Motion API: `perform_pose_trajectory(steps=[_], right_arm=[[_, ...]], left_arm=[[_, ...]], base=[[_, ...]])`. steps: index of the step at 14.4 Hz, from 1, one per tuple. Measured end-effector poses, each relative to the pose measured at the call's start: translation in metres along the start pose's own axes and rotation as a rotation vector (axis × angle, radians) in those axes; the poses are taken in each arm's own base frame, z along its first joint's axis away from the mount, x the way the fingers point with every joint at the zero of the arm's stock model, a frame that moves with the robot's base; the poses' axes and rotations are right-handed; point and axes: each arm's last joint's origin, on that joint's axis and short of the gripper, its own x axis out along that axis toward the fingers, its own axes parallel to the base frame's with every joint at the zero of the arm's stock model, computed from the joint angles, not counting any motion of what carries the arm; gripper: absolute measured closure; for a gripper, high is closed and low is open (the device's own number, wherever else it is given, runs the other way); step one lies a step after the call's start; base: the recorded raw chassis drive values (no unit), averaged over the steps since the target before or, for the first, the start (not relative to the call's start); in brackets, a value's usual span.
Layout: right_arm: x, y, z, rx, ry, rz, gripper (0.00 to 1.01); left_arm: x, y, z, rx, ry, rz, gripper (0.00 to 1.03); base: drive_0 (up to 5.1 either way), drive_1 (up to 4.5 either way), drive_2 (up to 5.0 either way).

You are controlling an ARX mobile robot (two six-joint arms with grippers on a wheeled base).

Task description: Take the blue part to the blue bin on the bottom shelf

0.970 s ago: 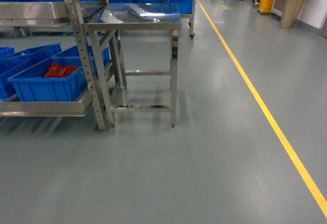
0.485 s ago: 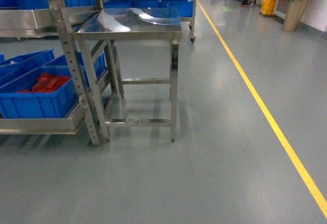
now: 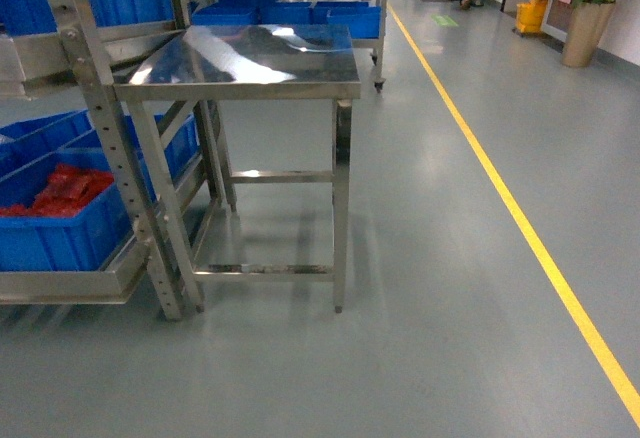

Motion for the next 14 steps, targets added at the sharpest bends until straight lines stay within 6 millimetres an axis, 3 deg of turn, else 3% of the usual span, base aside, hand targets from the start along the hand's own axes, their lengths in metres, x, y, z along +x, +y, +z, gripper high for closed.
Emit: perform_pose_trajectory(steps=[14], right_arm=[[0.0001, 0.0, -0.0002, 0.0, 0.003, 0.0, 0.03]], left_arm=[[0.0002, 0.0001, -0.0006, 0.0, 0.007, 0.001, 0.59]], base=[[-0.1, 4.17, -4.3]])
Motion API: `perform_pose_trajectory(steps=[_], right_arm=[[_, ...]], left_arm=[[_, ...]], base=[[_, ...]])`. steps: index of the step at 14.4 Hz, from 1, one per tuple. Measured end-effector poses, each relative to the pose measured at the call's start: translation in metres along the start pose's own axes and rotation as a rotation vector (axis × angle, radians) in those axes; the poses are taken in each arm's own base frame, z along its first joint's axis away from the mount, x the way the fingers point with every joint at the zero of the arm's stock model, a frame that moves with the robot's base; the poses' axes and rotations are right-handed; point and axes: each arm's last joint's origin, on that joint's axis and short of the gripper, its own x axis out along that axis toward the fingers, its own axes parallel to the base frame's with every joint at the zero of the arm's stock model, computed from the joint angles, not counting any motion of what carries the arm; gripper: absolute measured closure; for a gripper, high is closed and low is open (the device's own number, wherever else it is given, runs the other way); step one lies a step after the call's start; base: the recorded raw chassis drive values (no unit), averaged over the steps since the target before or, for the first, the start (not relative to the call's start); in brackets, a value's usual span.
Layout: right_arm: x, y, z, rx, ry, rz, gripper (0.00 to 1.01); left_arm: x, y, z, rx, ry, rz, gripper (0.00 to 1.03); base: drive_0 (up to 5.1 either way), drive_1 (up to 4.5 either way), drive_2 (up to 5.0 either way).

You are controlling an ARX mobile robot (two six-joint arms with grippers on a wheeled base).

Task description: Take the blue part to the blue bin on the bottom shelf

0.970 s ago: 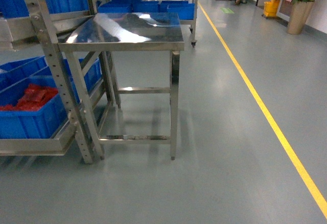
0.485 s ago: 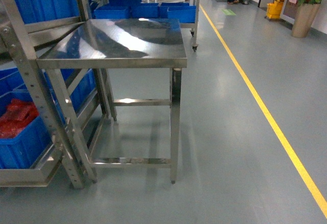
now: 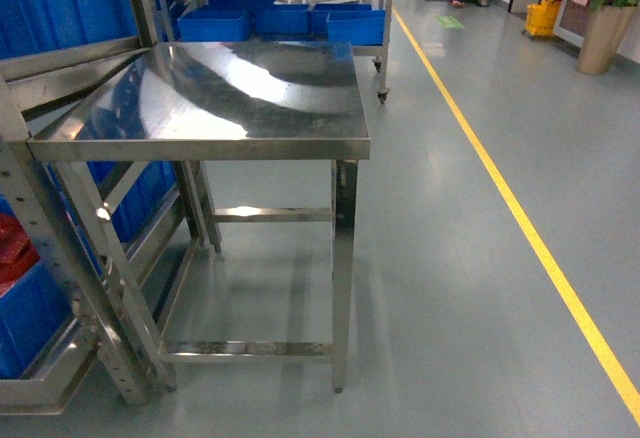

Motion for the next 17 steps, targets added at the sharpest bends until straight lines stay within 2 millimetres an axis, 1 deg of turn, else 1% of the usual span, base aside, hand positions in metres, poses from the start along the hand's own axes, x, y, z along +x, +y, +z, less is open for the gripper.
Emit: perform_pose_trajectory(steps=[3, 17], right_arm=[[-0.0001, -0.0001, 0.0002, 0.0, -0.002, -0.003, 0.03], [0.0, 0.0, 0.0002, 0.0, -0.002, -0.001, 0.03]], left_arm=[[0.0, 0.0, -0.0002, 0.0, 0.002, 0.0, 0.59], [0.0, 0.0, -0.0001, 0.0, 0.002, 0.0, 0.59]], base=[[-0.1, 4.16, -4.3], [-4.8, 2.54, 2.5]])
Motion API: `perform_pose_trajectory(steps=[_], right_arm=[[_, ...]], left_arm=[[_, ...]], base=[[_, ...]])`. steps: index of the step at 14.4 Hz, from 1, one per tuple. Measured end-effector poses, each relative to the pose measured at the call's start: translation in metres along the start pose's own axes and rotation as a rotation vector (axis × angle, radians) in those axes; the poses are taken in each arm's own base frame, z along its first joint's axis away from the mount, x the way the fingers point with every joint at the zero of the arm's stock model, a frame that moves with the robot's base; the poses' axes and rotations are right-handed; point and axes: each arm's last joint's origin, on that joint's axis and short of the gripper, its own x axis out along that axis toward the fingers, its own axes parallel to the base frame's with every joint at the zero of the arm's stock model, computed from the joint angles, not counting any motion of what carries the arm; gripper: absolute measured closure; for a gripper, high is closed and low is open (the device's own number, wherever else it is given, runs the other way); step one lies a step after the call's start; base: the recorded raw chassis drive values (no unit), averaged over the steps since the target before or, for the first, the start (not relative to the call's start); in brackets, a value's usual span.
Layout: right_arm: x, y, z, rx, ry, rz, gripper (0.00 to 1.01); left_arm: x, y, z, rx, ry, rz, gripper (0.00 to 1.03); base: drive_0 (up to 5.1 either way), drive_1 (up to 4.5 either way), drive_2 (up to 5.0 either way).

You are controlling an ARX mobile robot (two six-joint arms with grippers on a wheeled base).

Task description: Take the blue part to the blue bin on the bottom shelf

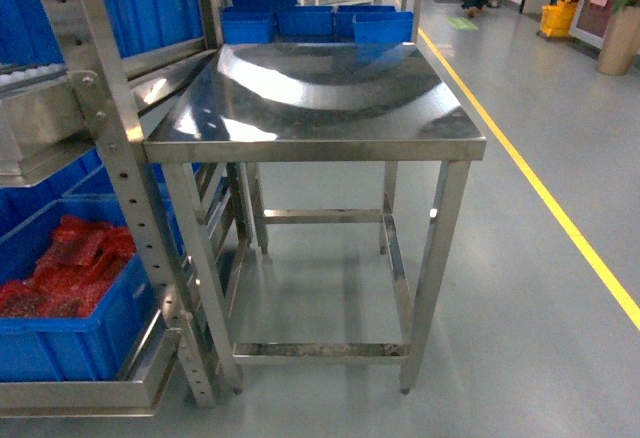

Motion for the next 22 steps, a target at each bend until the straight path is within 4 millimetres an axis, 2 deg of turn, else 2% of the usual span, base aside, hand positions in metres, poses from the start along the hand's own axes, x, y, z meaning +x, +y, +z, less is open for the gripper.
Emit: perform_pose_trajectory(steps=[22], right_arm=[[-0.0001, 0.0, 0.0001, 0.0, -0.002, 0.0, 0.03]], left_arm=[[0.0, 0.0, -0.0001, 0.0, 0.001, 0.0, 0.59]], base=[[-5.0, 2.41, 2.4]])
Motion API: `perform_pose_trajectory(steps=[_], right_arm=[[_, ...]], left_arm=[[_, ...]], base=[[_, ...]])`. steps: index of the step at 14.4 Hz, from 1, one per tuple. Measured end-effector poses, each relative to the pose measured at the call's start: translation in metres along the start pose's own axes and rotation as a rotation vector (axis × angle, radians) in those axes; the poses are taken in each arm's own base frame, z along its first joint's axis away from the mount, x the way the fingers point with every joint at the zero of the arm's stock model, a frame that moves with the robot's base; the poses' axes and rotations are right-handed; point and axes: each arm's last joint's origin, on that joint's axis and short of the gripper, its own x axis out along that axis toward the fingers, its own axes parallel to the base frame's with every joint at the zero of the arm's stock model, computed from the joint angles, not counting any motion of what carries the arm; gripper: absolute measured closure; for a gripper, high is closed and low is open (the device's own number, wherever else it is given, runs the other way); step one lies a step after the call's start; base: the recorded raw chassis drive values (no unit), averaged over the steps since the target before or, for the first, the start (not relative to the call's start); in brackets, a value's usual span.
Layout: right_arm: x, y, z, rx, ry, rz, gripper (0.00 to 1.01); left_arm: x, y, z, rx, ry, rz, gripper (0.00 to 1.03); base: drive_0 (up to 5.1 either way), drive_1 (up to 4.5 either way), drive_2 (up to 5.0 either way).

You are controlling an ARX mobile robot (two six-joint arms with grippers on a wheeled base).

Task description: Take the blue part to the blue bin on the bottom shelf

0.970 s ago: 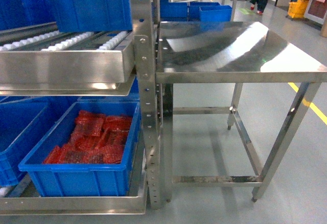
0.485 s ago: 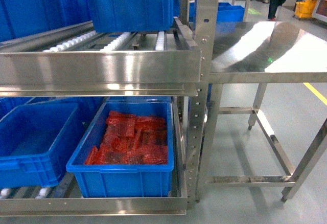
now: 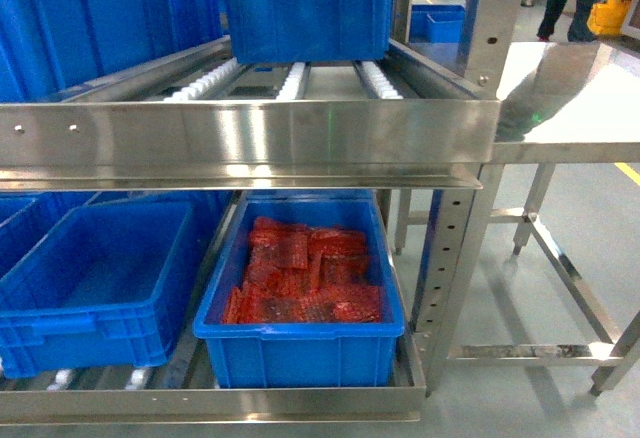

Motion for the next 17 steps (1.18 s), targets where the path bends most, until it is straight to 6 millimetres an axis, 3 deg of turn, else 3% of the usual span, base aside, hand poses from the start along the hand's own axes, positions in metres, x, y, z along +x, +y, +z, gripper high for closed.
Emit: perform_pose_trajectory(steps=[8, 17], right_arm=[[0.0, 0.0, 0.0002, 0.0, -0.002, 0.0, 0.03], [0.0, 0.0001, -0.0001, 0.0, 0.001, 0.003, 0.03]], left_arm=[[-0.0001, 0.0, 0.0003, 0.0, -0.003, 0.0, 0.59], [-0.0001, 0.0001, 0.0004, 0.0, -0.004, 0.002, 0.59]], base=[[-4.9, 2.29, 2.3], [-0.1, -0.09, -0.1]])
